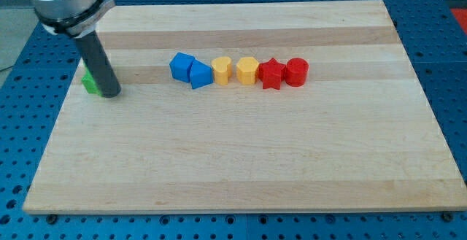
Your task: Push the blue blocks into the green blocks
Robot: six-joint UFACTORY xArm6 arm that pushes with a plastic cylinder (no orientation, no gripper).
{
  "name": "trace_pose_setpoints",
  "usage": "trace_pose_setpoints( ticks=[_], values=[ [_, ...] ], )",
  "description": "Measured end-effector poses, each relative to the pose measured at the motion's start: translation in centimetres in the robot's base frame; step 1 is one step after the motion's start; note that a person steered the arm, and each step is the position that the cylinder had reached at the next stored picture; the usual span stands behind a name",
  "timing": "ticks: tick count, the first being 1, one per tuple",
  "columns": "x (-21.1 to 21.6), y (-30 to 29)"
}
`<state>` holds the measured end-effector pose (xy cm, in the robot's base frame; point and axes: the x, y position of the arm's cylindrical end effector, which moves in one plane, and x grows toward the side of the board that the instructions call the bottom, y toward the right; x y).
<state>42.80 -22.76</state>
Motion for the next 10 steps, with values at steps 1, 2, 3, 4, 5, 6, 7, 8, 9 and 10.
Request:
trace_pose_setpoints(
  ticks=[1, 2, 3, 4, 5, 6, 7, 8, 9, 10],
  values=[
    [0.4, 2.0],
    [1.4, 7.9],
    [1.3, 14.3],
    [-0.2, 17.9],
    [-1.7, 17.5],
    [-1.8, 13.0],
    [-1.8, 9.5],
    [-1.1, 12.4],
    [-1.3, 16.3],
    [-3.3, 17.0]
  ],
)
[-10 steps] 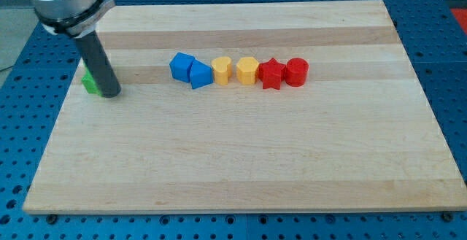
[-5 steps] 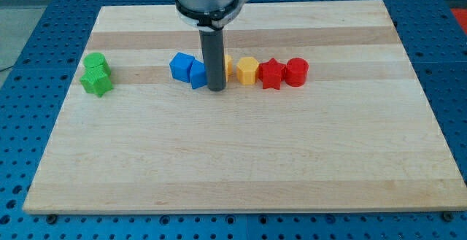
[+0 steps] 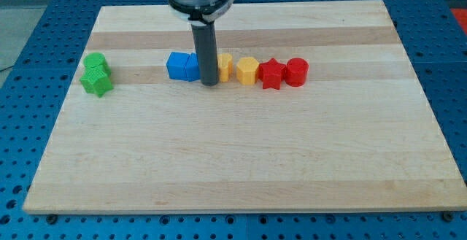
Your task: Push the blue blocks into the green blocks
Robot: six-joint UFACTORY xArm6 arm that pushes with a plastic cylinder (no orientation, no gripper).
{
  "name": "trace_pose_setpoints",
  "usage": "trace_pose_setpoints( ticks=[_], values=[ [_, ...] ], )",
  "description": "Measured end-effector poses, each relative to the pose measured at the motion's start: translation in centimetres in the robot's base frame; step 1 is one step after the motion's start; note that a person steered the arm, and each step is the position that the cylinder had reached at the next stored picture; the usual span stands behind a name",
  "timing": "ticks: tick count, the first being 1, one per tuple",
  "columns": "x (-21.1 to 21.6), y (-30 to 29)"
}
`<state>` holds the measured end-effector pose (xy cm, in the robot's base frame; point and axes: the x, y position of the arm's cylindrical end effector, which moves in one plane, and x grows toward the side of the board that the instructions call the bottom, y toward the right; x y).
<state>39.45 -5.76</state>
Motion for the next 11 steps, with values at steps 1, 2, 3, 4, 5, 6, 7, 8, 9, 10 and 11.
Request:
trace_pose_setpoints(
  ticks=[1, 2, 3, 4, 5, 6, 7, 8, 9, 10, 11],
  values=[
    [-2.6, -2.5],
    [-3.0, -7.1],
    [-3.0, -9.0],
    [-3.0, -3.9],
    [-3.1, 0.4],
    [-5.9, 1.1],
    [-7.3, -0.9],
    [-5.0, -6.5],
    [-3.2, -10.2],
    [-3.9, -9.2],
    [-6.6, -9.2]
  ],
)
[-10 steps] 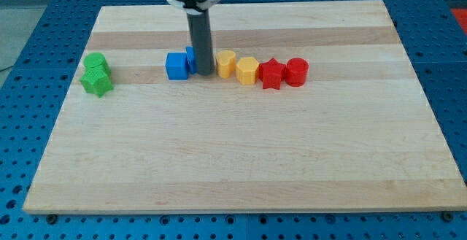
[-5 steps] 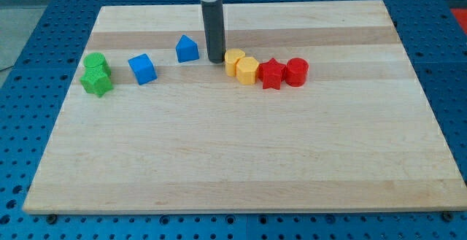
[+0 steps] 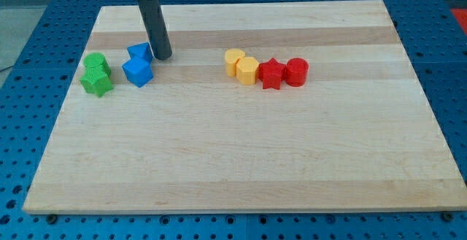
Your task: Push the blue blocks into the green blocks
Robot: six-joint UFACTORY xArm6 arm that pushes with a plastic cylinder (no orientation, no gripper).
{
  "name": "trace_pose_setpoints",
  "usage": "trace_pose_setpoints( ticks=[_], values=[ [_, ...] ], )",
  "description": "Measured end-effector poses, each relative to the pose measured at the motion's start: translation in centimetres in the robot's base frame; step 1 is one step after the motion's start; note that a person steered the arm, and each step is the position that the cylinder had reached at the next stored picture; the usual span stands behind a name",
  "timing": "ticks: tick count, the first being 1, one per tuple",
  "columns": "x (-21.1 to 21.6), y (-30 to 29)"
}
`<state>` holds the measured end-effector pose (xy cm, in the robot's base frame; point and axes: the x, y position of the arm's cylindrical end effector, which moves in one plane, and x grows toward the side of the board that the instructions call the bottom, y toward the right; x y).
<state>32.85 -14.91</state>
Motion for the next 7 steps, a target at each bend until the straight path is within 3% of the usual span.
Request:
trace_pose_setpoints(
  ticks=[2, 3, 5, 7],
  values=[
    [2.3, -6.0],
    [2.8, -5.6],
    [-0.3, -1.0],
    [4.2, -2.1]
  ],
)
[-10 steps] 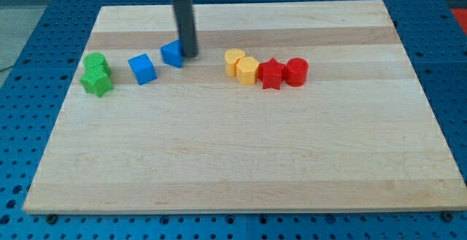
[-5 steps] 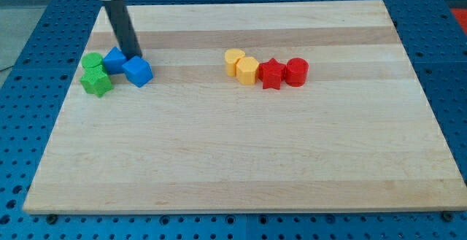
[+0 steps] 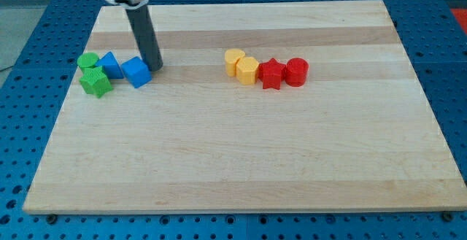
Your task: Push the blue blocks into the green blocks
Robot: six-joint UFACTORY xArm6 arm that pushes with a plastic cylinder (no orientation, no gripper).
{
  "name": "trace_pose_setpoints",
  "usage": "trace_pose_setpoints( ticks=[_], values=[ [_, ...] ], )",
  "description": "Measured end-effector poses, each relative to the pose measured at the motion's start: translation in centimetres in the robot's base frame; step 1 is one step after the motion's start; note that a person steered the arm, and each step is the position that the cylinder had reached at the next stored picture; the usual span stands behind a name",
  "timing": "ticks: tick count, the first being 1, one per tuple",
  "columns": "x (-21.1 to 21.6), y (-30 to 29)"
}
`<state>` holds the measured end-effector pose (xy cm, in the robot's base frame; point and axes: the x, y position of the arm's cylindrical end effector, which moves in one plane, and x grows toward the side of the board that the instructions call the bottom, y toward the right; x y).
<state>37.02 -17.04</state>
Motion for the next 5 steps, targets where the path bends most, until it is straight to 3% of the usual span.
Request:
trace_pose_setpoints(
  ticks=[2, 3, 5],
  values=[
    [0.7, -1.1],
    [0.8, 4.4],
    [4.9, 2.7]
  ],
)
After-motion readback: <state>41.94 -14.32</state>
